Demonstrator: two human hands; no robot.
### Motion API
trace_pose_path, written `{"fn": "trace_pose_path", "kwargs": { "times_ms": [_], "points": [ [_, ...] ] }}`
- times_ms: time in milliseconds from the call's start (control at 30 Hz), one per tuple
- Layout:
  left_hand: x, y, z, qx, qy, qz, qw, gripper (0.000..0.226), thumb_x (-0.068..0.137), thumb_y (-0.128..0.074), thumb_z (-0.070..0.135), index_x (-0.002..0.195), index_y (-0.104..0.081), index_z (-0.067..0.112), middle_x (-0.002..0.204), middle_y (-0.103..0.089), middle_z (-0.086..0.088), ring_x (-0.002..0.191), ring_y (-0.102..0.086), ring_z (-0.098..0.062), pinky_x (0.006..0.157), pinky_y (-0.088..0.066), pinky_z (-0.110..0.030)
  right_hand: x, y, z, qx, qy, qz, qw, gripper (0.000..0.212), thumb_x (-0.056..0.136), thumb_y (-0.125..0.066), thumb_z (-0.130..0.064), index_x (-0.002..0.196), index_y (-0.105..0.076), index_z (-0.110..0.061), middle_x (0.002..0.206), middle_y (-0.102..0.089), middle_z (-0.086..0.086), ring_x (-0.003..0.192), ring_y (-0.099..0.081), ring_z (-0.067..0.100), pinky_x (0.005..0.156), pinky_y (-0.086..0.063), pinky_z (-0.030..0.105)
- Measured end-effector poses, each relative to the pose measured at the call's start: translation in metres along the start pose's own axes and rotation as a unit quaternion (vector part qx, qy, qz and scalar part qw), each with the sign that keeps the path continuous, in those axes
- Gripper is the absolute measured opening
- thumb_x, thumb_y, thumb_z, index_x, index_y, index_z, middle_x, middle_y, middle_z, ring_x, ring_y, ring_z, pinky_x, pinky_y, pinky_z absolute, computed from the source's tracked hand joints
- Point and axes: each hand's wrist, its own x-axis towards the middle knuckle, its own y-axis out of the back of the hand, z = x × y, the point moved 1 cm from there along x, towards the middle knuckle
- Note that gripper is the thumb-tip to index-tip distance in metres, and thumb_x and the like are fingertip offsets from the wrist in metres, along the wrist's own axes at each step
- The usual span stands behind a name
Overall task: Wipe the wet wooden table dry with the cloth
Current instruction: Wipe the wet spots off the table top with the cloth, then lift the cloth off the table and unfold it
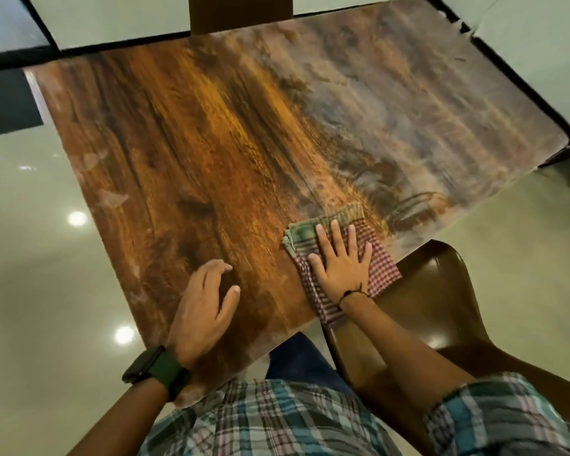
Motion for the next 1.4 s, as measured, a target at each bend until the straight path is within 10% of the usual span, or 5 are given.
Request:
{"fn": "trace_pose_path", "kwargs": {
  "times_ms": [300,467,867,1000,1400],
  "points": [
    [-0.041,-0.02,-0.009,0.032,0.037,-0.002,0.999,0.056,0.085,-0.03,0.045,0.117,-0.054,0.005,0.129,-0.048,-0.016,0.122,-0.04,-0.031,0.105,-0.032,-0.043,-0.098,-0.043,-0.14,-0.044,0.144,-0.049,0.987,0.07,0.093,-0.016,-0.062,0.14,0.027,-0.036,0.146,0.036,-0.005,0.13,0.04,0.034,0.092,0.035,0.063],
    [-0.05,-0.014,-0.013,0.039,0.038,-0.013,0.998,0.057,0.086,-0.031,0.045,0.118,-0.052,0.003,0.133,-0.046,-0.017,0.123,-0.041,-0.03,0.106,-0.03,-0.039,-0.083,-0.032,-0.112,-0.028,0.205,-0.049,0.977,0.053,0.099,-0.017,-0.05,0.146,0.006,-0.042,0.157,0.013,-0.011,0.139,0.026,0.021,0.104,0.025,0.055],
    [-0.111,-0.025,0.042,0.03,0.02,0.089,0.995,0.035,0.092,-0.042,0.036,0.117,-0.052,0.013,0.134,-0.043,-0.006,0.121,-0.04,-0.018,0.102,-0.028,-0.03,-0.053,-0.005,0.018,0.217,-0.04,0.055,0.974,0.044,0.103,-0.03,-0.026,0.144,-0.033,-0.011,0.156,-0.022,0.006,0.145,-0.011,0.021,0.115,-0.002,0.036],
    [-0.13,-0.055,0.088,-0.028,0.008,0.087,0.996,0.022,0.093,-0.05,0.02,0.114,-0.05,0.015,0.12,-0.048,-0.003,0.108,-0.048,-0.017,0.089,-0.036,-0.025,-0.104,0.017,0.031,0.502,-0.083,0.07,0.858,0.04,0.101,-0.038,-0.025,0.128,-0.05,0.002,0.134,-0.051,0.019,0.126,-0.043,0.034,0.098,-0.032,0.031],
    [-0.135,-0.112,0.321,-0.198,-0.165,-0.064,0.964,0.041,0.085,-0.057,0.045,0.121,-0.043,0.03,0.124,-0.054,0.004,0.109,-0.055,-0.011,0.091,-0.05,-0.036,-0.251,0.191,0.155,0.892,-0.057,0.192,0.406,0.05,0.095,-0.046,-0.04,0.135,-0.047,-0.01,0.135,-0.052,0.015,0.123,-0.051,0.033,0.102,-0.04,0.054]
  ]
}}
